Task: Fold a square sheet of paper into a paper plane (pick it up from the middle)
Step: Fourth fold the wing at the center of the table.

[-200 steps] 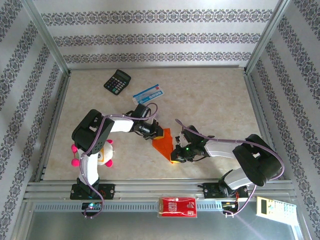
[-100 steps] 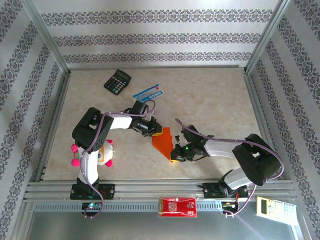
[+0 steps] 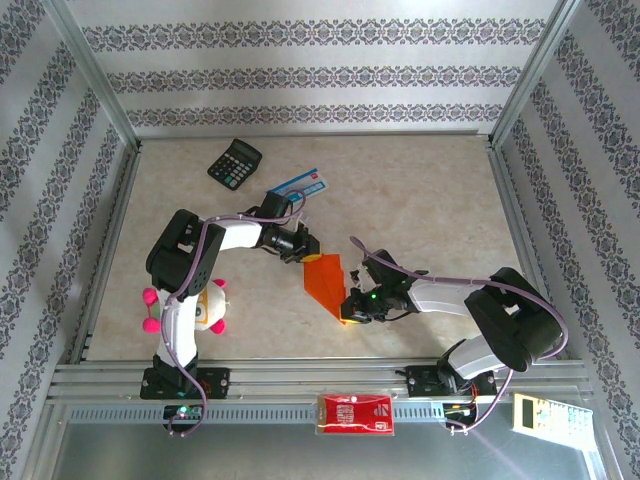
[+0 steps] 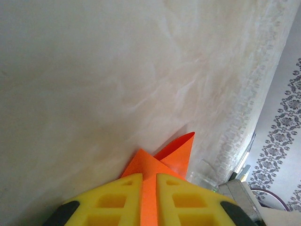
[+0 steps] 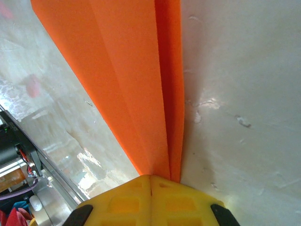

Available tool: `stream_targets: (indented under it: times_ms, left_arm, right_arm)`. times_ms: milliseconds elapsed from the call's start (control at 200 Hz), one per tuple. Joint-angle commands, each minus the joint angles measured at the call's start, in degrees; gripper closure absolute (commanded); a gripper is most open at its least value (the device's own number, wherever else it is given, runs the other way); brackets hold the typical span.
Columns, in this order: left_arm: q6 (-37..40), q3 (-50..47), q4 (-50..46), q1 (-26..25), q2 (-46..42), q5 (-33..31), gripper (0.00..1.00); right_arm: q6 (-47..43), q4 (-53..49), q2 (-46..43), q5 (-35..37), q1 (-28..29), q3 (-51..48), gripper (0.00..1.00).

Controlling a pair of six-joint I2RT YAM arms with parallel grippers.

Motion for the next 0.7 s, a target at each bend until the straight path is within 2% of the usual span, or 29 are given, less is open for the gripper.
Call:
stream_targets:
  times_ms: [0,275,455,585,694]
  left_arm:
    - [2.8,1.7,-1.2,3.6,2.3,-8.6,0.82]
    - [4.1,5.1,-3.8,6.3,1.8,-9.7,0.81]
    - [0.6,1.0,0.3,5.8,-4.8,-7.1,0.80]
    - [-1.5,-6.2,4.1,1.5,-13.0,-6.7,0.79]
    - [-2.6,-8.9,4.9,-3.6,-15.5,-5.0,0.79]
  right_arm:
    - [-0.4,-12.8,4.1,10.8,0.6,-4.0,1.00]
    - [-0.6,-12.8,3.8,10.5,0.6,-3.9,1.00]
    - [-1.0,-12.6,3.9,10.0,0.7,-2.8,1.00]
    - [-1.3,-12.7,3.9,9.9,0.8,-1.7,1.00]
    - [-1.8,-12.5,4.4,9.6,0.9,-0.8,1.00]
